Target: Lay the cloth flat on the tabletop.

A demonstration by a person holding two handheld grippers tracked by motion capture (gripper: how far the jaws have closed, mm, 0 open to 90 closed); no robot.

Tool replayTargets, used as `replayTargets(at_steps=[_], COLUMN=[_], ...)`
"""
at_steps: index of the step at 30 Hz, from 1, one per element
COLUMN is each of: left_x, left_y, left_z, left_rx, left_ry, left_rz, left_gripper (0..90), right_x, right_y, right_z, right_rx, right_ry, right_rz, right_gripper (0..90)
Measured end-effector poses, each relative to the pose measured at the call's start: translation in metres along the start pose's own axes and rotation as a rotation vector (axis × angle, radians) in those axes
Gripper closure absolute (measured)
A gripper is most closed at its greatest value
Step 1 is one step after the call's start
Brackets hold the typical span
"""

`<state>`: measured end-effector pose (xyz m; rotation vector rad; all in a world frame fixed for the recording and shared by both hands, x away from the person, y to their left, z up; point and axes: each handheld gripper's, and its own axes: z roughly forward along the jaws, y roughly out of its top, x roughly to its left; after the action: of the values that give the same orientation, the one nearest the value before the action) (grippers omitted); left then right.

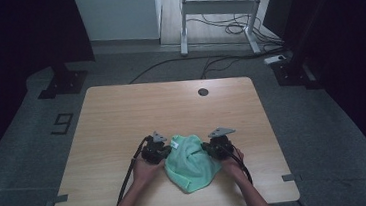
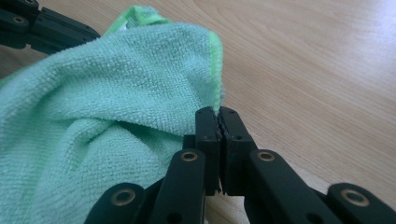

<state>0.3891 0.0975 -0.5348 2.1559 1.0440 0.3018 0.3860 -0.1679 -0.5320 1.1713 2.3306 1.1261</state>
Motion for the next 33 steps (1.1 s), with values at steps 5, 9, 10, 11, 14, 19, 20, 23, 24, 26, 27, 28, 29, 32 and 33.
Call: replayTargets(at_steps=[5,9,10,11,14,19,20,23,24,26,27,28,29,32,33], left_x=[0.002,0.002,0.002,0.002,0.002,0.006,0.008,0.016,0.018,0.022,0.023,0.025,0.026,0.028,0.029], left_y=[0.001,0.003,0.004,0.005,0.008,0.012,0.013,0.015,0.015,0.015,0.015,0.014,0.014,0.013,0.013], left_z=[-0.013,-0.029,-0.034,-0.038,-0.048,-0.062,-0.064,-0.065,-0.065,-0.063,-0.061,-0.059,-0.057,-0.053,-0.05], left_rx=[-0.03,-0.069,-0.08,-0.09,-0.114,-0.152,-0.158,-0.167,-0.164,-0.163,-0.161,-0.156,-0.153,-0.146,-0.142], left_ry=[-0.006,-0.006,-0.004,-0.002,0.0,-0.005,-0.009,-0.012,-0.013,-0.013,-0.012,-0.011,-0.009,-0.005,-0.002], left_rz=[0.001,0.01,0.016,0.02,0.029,0.03,0.027,0.011,0.01,0.007,0.005,-0.001,-0.007,-0.01,-0.014], left_gripper=[88.5,88.6,88.5,88.5,88.5,88.4,88.4,88.3,88.2,88.0,87.9,87.8,87.5,86.8,86.2], right_x=[-0.002,-0.001,-0.001,0.0,0.003,0.01,0.011,0.011,0.011,0.01,0.01,0.009,0.006,-0.001,-0.003], right_y=[0.004,0.009,0.011,0.013,0.019,0.032,0.034,0.039,0.04,0.042,0.042,0.043,0.044,0.048,0.049], right_z=[-0.014,-0.029,-0.033,-0.038,-0.049,-0.064,-0.065,-0.066,-0.066,-0.063,-0.063,-0.06,-0.056,-0.044,-0.041], right_rx=[-0.027,-0.066,-0.076,-0.088,-0.117,-0.159,-0.162,-0.17,-0.17,-0.169,-0.169,-0.164,-0.158,-0.136,-0.131], right_ry=[0.005,0.012,0.012,0.014,0.02,0.032,0.033,0.04,0.039,0.038,0.037,0.034,0.03,0.02,0.017], right_rz=[-0.011,-0.028,-0.034,-0.035,-0.052,-0.083,-0.083,-0.088,-0.087,-0.083,-0.083,-0.081,-0.075,-0.067,-0.064], right_gripper=[87.3,87.3,87.3,87.3,87.3,87.2,87.2,87.2,87.2,87.2,87.2,87.2,87.1,86.9,86.8])
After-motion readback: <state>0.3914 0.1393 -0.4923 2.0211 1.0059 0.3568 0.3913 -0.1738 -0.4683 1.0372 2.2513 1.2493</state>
